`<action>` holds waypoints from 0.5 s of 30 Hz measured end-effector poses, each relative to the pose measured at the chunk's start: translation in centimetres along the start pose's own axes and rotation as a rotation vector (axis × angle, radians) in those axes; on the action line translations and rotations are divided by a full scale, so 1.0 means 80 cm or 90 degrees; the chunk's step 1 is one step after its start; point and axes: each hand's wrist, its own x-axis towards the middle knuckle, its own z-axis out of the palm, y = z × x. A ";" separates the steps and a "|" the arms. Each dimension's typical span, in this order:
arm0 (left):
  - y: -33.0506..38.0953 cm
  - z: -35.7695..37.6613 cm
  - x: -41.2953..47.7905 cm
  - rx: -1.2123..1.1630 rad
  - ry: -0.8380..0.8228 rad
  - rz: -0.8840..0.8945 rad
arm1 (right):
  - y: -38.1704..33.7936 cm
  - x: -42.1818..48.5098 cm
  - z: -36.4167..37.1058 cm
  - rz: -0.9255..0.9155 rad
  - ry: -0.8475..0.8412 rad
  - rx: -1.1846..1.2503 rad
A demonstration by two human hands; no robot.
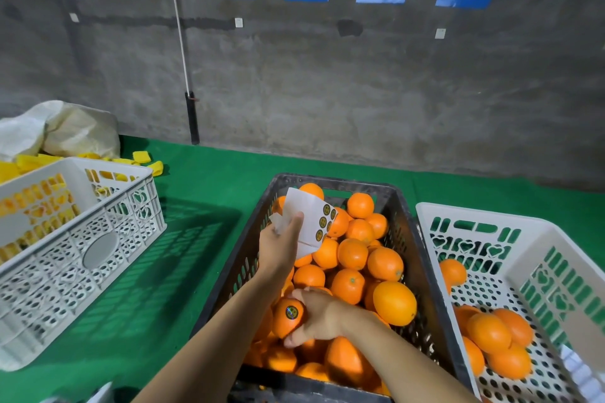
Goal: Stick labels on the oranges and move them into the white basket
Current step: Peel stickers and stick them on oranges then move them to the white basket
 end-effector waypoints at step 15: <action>-0.008 -0.002 0.015 -0.080 0.159 -0.042 | 0.011 -0.021 -0.066 0.191 0.517 0.787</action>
